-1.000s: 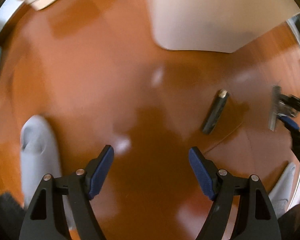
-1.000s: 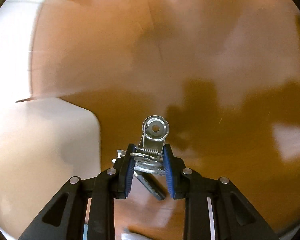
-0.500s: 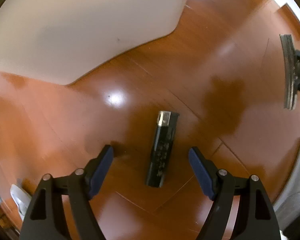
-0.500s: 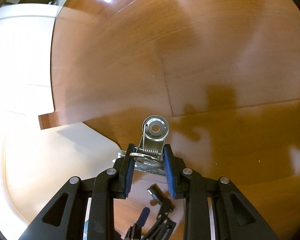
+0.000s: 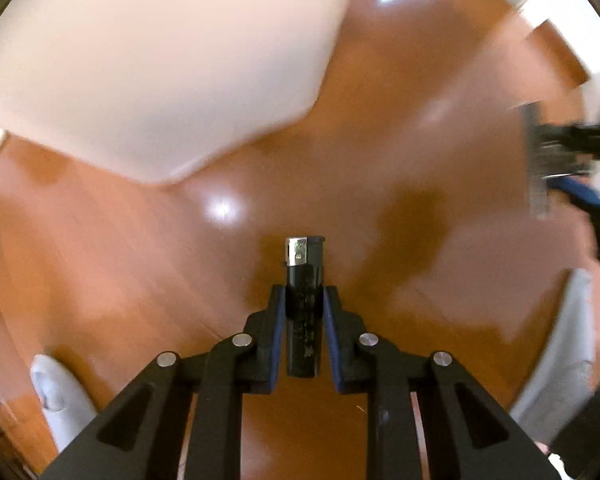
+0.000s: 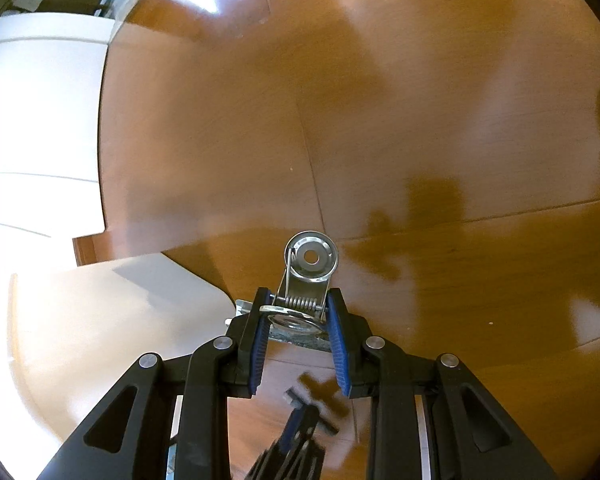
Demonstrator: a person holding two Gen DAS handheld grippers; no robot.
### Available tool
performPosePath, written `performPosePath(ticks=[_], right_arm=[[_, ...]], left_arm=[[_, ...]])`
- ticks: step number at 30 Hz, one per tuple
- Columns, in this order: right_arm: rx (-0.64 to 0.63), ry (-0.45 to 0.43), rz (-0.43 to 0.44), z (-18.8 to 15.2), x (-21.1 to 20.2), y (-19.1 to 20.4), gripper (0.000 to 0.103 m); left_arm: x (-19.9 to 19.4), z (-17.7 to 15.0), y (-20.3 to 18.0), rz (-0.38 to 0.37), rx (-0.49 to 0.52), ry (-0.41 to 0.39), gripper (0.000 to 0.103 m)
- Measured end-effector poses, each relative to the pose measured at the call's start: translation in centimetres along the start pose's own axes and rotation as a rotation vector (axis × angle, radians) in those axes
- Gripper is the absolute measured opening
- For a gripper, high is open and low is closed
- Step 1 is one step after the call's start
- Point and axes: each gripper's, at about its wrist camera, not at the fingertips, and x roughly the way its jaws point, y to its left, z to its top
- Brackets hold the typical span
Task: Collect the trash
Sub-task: 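Drop the lighter into the wastebasket with the left gripper while the right gripper drops the metal clip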
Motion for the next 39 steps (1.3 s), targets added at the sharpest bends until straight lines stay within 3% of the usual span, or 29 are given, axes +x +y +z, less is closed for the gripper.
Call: performPosePath(ticks=[6,9,11,14,18,22,25,28,30,35,39], right_arm=[[0.007,-0.084,0.043,0.3,-5.4,3.3,0.029],[-0.055,-0.129,0.08,-0.3,-9.1,6.3,0.029],[-0.097,-0.157,0.096,-0.9,-11.4,7.8,0.029],[-0.119,-0.173,0.129,-1.7,-14.2,9.3,0.029],[-0.169,-0.176,0.149,-2.8,-16.0,10.9,0.029],[-0.202,-0.167,0.152,-3.2,-15.7,12.0,0.029],[-0.214,-0.149,0.156,-3.3,-15.0,12.4,0.03],[-0.274,-0.151,0.149,-4.0,-14.8,13.7,0.03],[-0.315,-0.151,0.149,-4.6,-14.9,15.1,0.03],[-0.489,-0.135,0.194,-7.4,-14.8,20.8,0.03],[-0.686,-0.02,0.225,-11.0,-11.4,27.2,0.03]], left_arm=[[-17.0,3.6,-3.5,-0.071,0.057,-0.321,0.018],[-24.3,7.9,-1.0,-0.106,-0.028,-0.452,0.018],[-26.0,10.1,1.6,-0.097,-0.082,-0.475,0.018],[-26.4,13.3,5.1,-0.064,-0.102,-0.464,0.018],[-23.8,14.0,7.5,-0.032,-0.129,-0.417,0.018],[-19.8,11.6,7.2,-0.036,-0.167,-0.323,0.019],[-19.8,10.7,8.2,0.003,-0.179,-0.322,0.02],[-20.6,10.6,9.5,-0.02,-0.186,-0.336,0.036],[-21.5,10.2,10.1,-0.023,-0.206,-0.359,0.039],[-24.7,4.4,14.7,-0.042,-0.465,-0.459,0.039],[-23.9,0.4,15.1,-0.022,-0.52,-0.445,0.039]])
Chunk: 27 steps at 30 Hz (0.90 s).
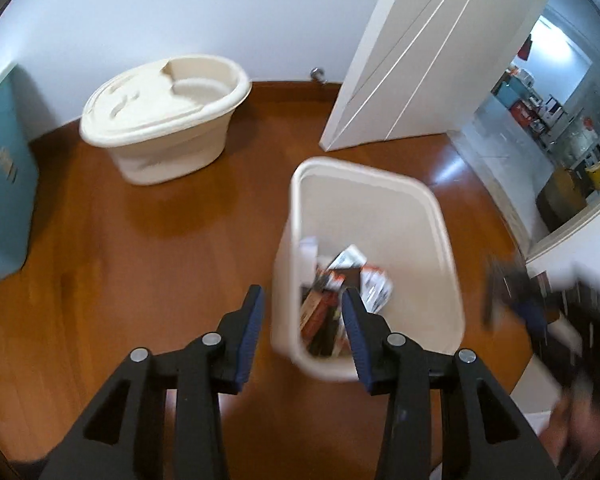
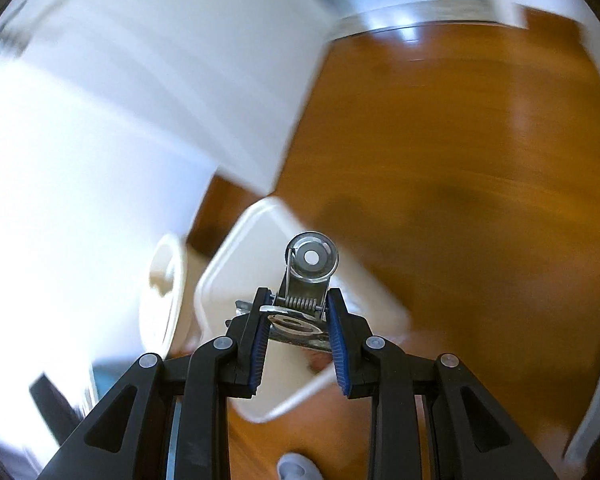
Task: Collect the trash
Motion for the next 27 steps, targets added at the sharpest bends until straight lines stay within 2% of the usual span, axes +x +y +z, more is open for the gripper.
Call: performPosePath(ticks=[2,4,7,8,9,11,12,15,18,19,20,21,22,23,25,27], right_arm=[[-0.049,0.063,0.014,0.2,2.9,1.9,0.03],[-0.092,0.111,-0.021,0.1,5.7,2.9,0.03],[-0.182,0.23,-0.094,-0.8,9.7,3.8,0.031],[-0.212,0.276,-0.133,-1.2,10.7,3.9,0.036],[-0.244,0.312,-0.181,-1.9,11.4,3.7,0.05],[-0.306,0.296,-0.241,-2.5,10.7,4.0,0.067],[-0.341,0.282,-0.257,-2.6,9.9,4.3,0.069],[-0.427,0.24,-0.282,-3.2,5.7,5.3,0.069],[-0.548,0.139,-0.272,-5.2,-1.5,7.4,0.069],[-0.58,0.108,-0.265,-6.0,-3.9,8.2,0.07],[-0.611,0.078,-0.257,-7.0,-6.6,8.8,0.077],[-0.646,0.046,-0.247,-8.3,-9.6,9.5,0.088],[-0.68,0.011,-0.24,-9.8,-12.0,10.6,0.096],[-0.711,-0.028,-0.24,-11.3,-14.8,11.2,0.103],[-0.761,-0.048,-0.233,-14.5,-19.2,12.1,0.103],[-0.772,-0.055,-0.279,-17.4,-22.8,12.1,0.103]], left_arm=[[0.3,-0.9,0.8,0.003,-0.019,0.027,0.039],[0.4,-1.1,1.3,0.007,-0.03,0.036,0.039],[-0.1,-0.6,1.1,0.002,-0.025,0.03,0.039],[-0.5,-0.4,0.9,0.001,-0.017,0.02,0.039],[-1.0,-0.2,0.6,0.002,-0.005,0.009,0.039],[-2.3,0.0,0.0,-0.002,0.027,-0.012,0.039],[-3.2,0.1,-0.3,0.001,0.045,-0.024,0.039],[-6.2,-0.1,-0.9,-0.004,0.092,-0.045,0.039],[-10.6,-1.1,-1.5,-0.007,0.19,-0.074,0.039],[-12.5,-1.6,-1.7,-0.008,0.231,-0.086,0.043],[-14.6,-2.3,-1.8,-0.013,0.272,-0.096,0.057],[-16.6,-3.1,-1.8,-0.025,0.312,-0.106,0.068],[-18.5,-4.0,-1.9,-0.037,0.357,-0.12,0.089],[-20.7,-5.2,-1.9,-0.035,0.413,-0.145,0.1],[-24.3,-7.7,-1.5,-0.018,0.48,-0.183,0.103],[-26.7,-9.7,-0.5,-0.055,0.484,-0.162,0.103]])
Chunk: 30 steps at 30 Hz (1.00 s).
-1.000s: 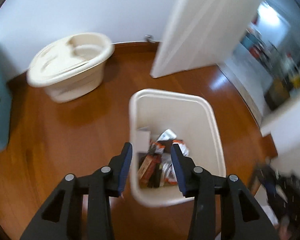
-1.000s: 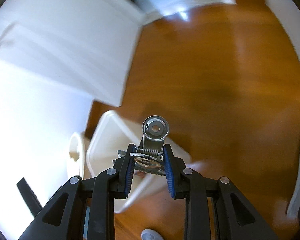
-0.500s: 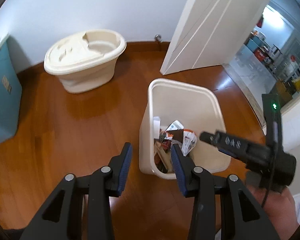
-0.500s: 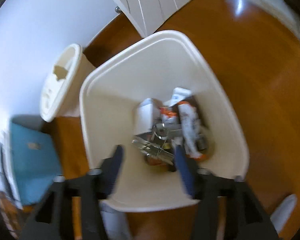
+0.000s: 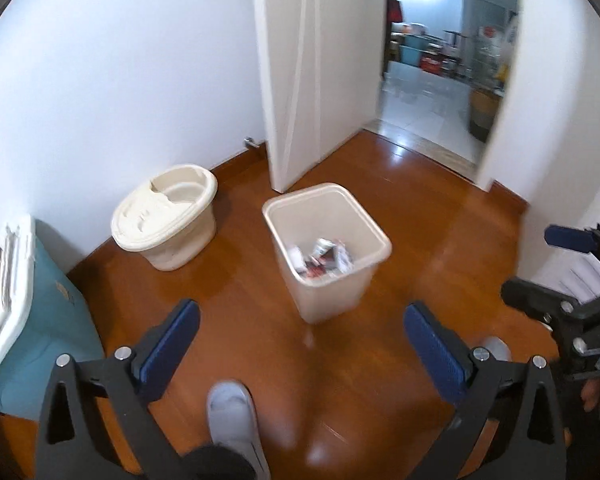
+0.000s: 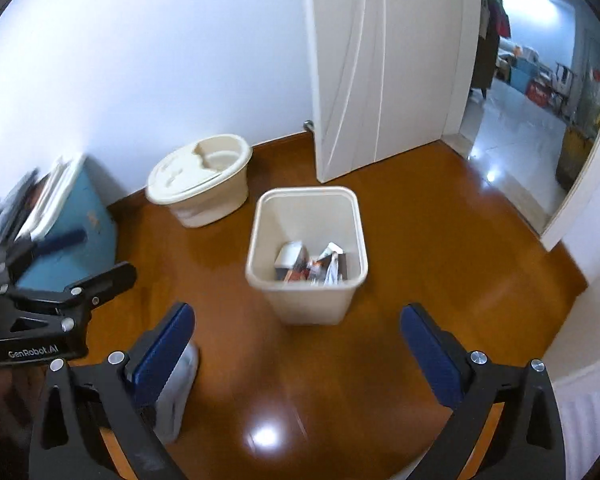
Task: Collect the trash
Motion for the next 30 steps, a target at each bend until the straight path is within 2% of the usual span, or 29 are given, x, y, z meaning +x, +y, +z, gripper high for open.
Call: performPosePath(ticks=[1,3,5,7,12,15,19,22,26,30], right_arm=[[-0.003,0.0,-0.023,-1.2,-1.5,0.6,0.103],[0.018,0.007,-0.022,-3.3,-4.3,1.4,0.103],[0.047,0.012,-0.011,-5.1,-6.7,1.9,0.103],[0.034,0.004,-0.037,-7.0,-9.1,2.8,0.103],[-0.021,-0.055,0.005,-11.2,-14.0,4.7,0.103],[-0.038,-0.07,0.018,-13.1,-15.8,5.2,0.103],[-0.051,-0.074,0.023,-14.6,-17.6,5.9,0.103],[-0.04,-0.073,0.032,-15.0,-18.2,6.5,0.103],[-0.019,-0.077,0.018,-14.6,-18.4,6.7,0.103],[0.014,-0.068,0.029,-14.0,-18.0,6.2,0.103]], left_arm=[[-1.3,-1.1,0.0,-0.021,-0.011,0.008,0.103],[-4.0,-3.4,0.3,0.002,-0.038,0.007,0.103],[-5.7,-5.0,0.3,-0.013,-0.061,0.006,0.103],[-7.3,-6.4,0.3,-0.022,-0.071,-0.001,0.103],[-10.8,-8.1,-0.6,0.089,-0.033,-0.052,0.103],[-12.2,-8.4,-1.1,0.094,-0.023,-0.069,0.103],[-13.6,-8.7,-2.0,0.086,-0.005,-0.099,0.103],[-14.0,-9.1,-2.5,0.075,-0.006,-0.094,0.103],[-13.9,-9.4,-2.9,0.013,-0.002,-0.071,0.103],[-13.7,-9.2,-3.0,0.005,0.009,-0.061,0.103]])
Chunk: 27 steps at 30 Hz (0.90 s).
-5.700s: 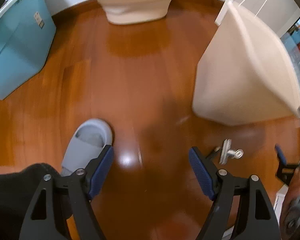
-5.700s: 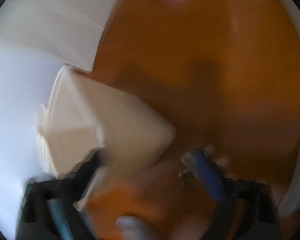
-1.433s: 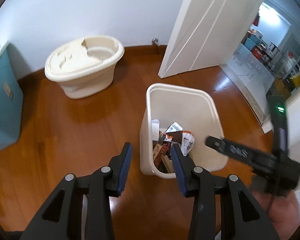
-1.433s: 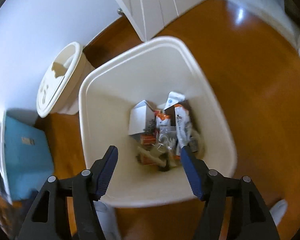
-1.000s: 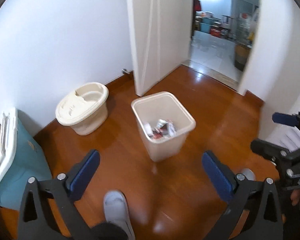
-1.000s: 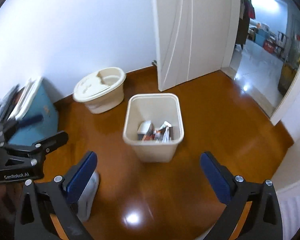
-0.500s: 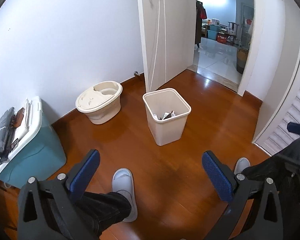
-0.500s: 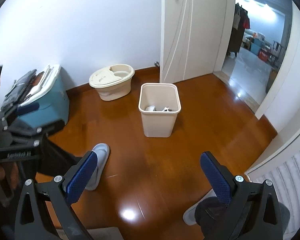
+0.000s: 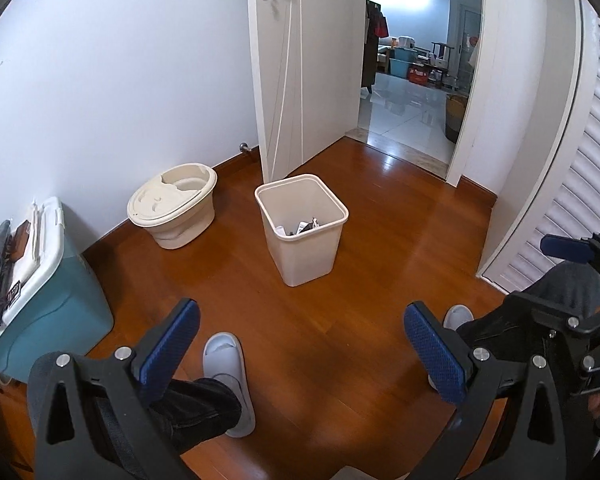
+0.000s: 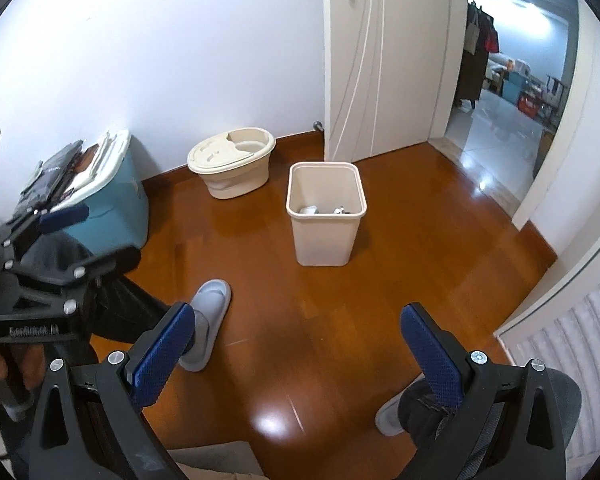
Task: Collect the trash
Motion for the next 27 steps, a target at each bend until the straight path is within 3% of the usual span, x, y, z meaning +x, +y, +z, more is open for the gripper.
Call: performPosePath(ticks=[3,10,27], right_arm=[[0.003,-0.001,-0.011,0.2,0.1,-0.2,0.103],[0.025,0.009,-0.012,0.5,0.9,-0.5,0.103],[0.041,0.035,-0.01,1.0,1.9,-1.5,0.103]], left_arm=[[0.4,0.3,0.5,-0.023,-0.027,0.013,0.103],[1.1,0.4,0.3,0.025,-0.003,0.028,0.103],[1.3,0.8,0.4,0.045,-0.009,0.038,0.103]])
